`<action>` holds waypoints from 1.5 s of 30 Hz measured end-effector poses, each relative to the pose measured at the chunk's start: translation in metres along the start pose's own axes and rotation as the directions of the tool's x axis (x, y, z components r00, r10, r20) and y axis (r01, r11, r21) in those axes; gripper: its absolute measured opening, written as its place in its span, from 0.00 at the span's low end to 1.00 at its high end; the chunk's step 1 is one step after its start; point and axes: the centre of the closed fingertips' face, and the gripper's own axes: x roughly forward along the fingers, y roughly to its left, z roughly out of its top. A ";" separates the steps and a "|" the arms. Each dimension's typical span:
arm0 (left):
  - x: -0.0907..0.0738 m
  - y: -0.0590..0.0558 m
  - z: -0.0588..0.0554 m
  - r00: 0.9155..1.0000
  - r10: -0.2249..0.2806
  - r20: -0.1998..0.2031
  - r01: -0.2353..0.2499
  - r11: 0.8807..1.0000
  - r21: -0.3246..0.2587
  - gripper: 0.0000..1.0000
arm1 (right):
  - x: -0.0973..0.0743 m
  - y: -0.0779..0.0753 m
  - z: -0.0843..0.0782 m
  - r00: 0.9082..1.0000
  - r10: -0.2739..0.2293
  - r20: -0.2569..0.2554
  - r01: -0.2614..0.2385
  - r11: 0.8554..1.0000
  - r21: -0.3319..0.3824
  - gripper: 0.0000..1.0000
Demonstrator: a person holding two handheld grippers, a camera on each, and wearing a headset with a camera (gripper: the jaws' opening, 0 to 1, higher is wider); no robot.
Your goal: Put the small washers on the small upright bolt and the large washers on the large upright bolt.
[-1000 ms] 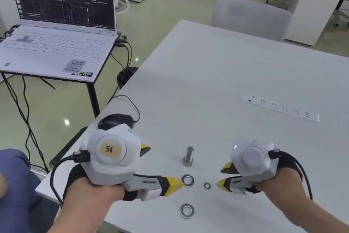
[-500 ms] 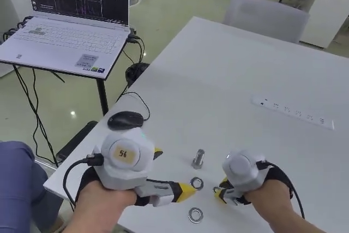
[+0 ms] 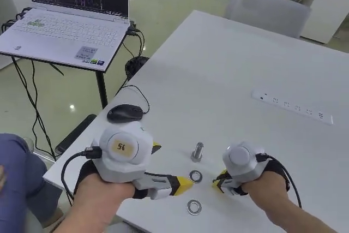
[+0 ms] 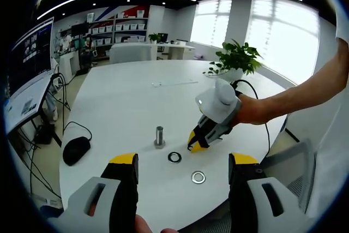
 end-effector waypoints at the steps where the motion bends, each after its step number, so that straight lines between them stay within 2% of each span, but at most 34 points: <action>1: 0.000 0.000 0.000 1.000 0.000 0.000 0.000 1.000 0.001 0.66 | 0.000 0.001 0.000 1.000 -0.003 0.000 0.003 1.000 -0.031 0.15; 6: -0.002 -0.001 0.000 1.000 0.005 -0.004 -0.005 1.000 0.008 0.66 | -0.001 0.003 -0.003 1.000 -0.007 -0.001 0.007 1.000 -0.003 0.14; 11: -0.004 0.001 -0.002 1.000 0.018 -0.002 -0.018 1.000 0.002 0.66 | -0.006 0.016 -0.009 1.000 0.013 0.000 -0.013 1.000 -0.027 0.14; 13: -0.005 0.001 -0.002 1.000 0.021 -0.001 -0.021 1.000 -0.001 0.66 | -0.009 0.024 -0.015 0.999 0.039 -0.015 -0.040 0.998 -0.049 0.15; 17: -0.004 0.001 -0.001 1.000 0.024 0.000 -0.024 1.000 -0.003 0.66 | -0.014 0.031 -0.026 0.998 0.048 -0.032 -0.050 0.996 -0.073 0.16; 21: -0.002 -0.001 -0.002 1.000 0.021 -0.006 -0.021 1.000 0.001 0.66 | -0.017 0.030 -0.030 0.999 0.029 -0.014 -0.029 0.999 -0.015 0.19; 25: -0.001 -0.004 -0.001 1.000 0.016 -0.008 -0.016 1.000 0.007 0.66 | -0.017 0.030 -0.030 1.000 0.019 -0.016 -0.019 0.999 -0.033 0.20; 29: 0.000 -0.005 0.001 1.000 0.015 -0.009 -0.014 1.000 0.011 0.66 | -0.016 0.026 -0.029 1.000 0.007 -0.020 -0.007 1.000 -0.006 0.17; 36: 0.001 -0.009 0.004 1.000 0.009 -0.011 -0.009 1.000 0.020 0.66 | -0.016 0.026 -0.030 0.998 -0.019 -0.055 0.019 1.000 -0.001 0.14; 41: 0.000 -0.007 0.003 1.000 0.015 -0.010 -0.015 1.000 0.017 0.66 | -0.017 0.024 -0.031 0.999 -0.030 -0.021 0.031 0.998 0.047 0.14; 45: 0.000 -0.008 0.001 1.000 0.015 -0.013 -0.015 1.000 0.015 0.66 | -0.020 0.029 -0.034 0.999 -0.033 -0.009 0.034 0.999 0.036 0.14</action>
